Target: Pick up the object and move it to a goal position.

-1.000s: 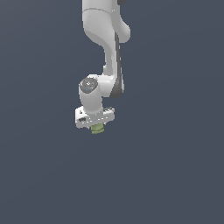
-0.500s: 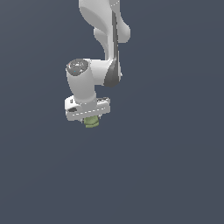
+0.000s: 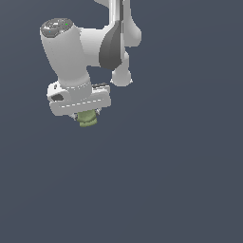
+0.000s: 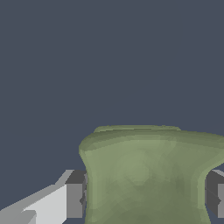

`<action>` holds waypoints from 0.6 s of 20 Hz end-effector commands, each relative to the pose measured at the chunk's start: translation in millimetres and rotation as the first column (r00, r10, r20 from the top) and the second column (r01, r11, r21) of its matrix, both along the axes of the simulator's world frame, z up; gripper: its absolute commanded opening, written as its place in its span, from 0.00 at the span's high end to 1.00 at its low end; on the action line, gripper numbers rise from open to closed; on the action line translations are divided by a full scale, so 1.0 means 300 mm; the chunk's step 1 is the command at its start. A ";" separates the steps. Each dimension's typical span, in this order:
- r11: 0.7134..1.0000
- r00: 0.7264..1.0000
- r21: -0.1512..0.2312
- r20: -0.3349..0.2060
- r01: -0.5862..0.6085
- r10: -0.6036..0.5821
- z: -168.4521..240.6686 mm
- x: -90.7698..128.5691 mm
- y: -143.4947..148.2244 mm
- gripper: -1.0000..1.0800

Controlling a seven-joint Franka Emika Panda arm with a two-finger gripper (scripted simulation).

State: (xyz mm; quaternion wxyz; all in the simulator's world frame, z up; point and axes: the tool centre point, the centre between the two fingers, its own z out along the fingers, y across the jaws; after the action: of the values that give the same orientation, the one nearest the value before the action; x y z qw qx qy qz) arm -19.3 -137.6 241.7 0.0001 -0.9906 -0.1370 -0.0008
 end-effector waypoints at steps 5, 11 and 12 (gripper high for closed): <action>1.000 1.000 0.001 -0.001 0.000 0.000 0.226 0.020 -0.064 1.00; 1.000 1.000 0.001 -0.001 0.000 0.000 0.419 0.041 -0.120 1.00; 1.000 1.000 0.000 -0.001 -0.001 0.001 0.447 0.045 -0.127 1.00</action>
State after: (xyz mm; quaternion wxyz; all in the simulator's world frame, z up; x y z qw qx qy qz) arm -7.0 -172.2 362.3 0.0001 -0.9906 -0.1371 -0.0009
